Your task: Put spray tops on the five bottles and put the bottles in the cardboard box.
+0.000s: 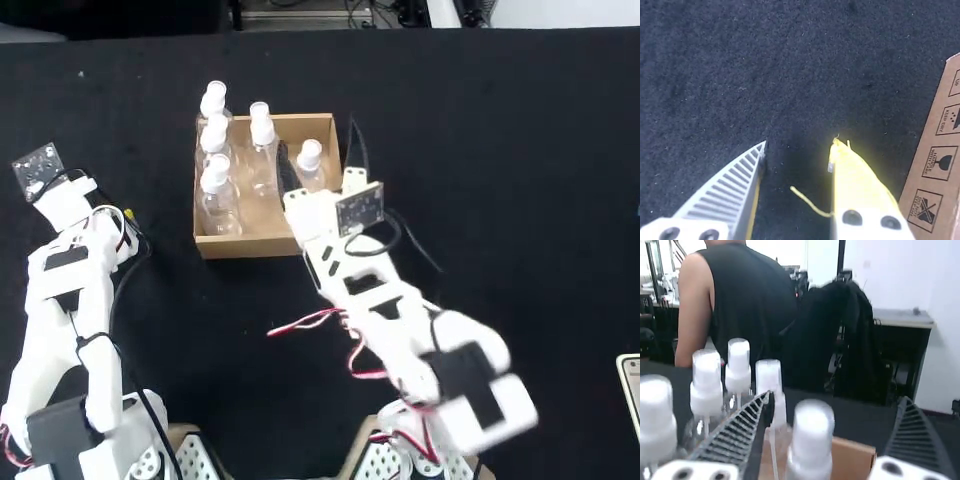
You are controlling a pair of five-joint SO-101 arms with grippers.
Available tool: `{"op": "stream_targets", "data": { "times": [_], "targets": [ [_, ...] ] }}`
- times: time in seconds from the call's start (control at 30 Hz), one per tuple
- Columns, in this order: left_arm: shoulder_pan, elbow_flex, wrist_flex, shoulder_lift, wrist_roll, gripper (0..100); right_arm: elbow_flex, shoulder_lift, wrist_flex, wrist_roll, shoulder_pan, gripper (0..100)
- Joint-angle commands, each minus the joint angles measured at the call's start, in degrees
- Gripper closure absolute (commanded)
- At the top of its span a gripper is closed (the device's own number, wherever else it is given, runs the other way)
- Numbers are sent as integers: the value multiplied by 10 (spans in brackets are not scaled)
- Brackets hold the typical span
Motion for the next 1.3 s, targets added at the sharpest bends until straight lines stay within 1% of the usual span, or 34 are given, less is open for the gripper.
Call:
{"op": "stream_targets", "data": {
  "times": [0.0,0.07,0.13,0.23,0.27,0.33,0.37,0.43,0.47,0.6,0.73,0.8,0.87,0.93,1.0,1.07,1.17,1.27],
  "targets": [
    [-2,-3,-13,-15,5,823,-22,-146,114,0,-20,673],
    [-2,-2,-11,-16,5,823,-31,-218,222,-3,-16,685],
    [-1,-1,-10,-17,4,846,-50,-284,335,-4,4,749],
    [8,7,-11,-19,2,954,-95,-371,494,-4,48,937],
    [13,9,-10,-25,2,975,-106,-395,546,-4,61,996],
    [22,27,-10,-48,2,964,-119,-432,659,-4,82,943],
    [26,39,-12,-65,1,970,-121,-449,710,-4,91,938],
    [34,68,-13,-112,-4,970,-120,-476,790,1,118,969],
    [35,84,-13,-139,-11,970,-119,-488,819,1,135,987],
    [72,138,-13,-245,-33,970,-113,-542,937,-4,220,985],
    [132,169,-13,-287,-62,970,-65,-614,1058,-4,284,985],
    [154,181,-11,-299,-77,970,-21,-662,1100,-4,317,984],
    [159,196,-4,-311,-79,970,27,-721,1131,2,356,980],
    [157,218,23,-338,-83,970,69,-785,1157,16,382,980],
    [153,245,43,-386,-83,970,110,-854,1191,46,392,980],
    [154,270,60,-453,-84,970,152,-927,1223,57,392,980],
    [158,304,127,-567,-92,970,193,-1029,1268,58,393,980],
    [153,334,201,-677,-121,970,201,-1011,1295,57,393,980]
  ]
}}
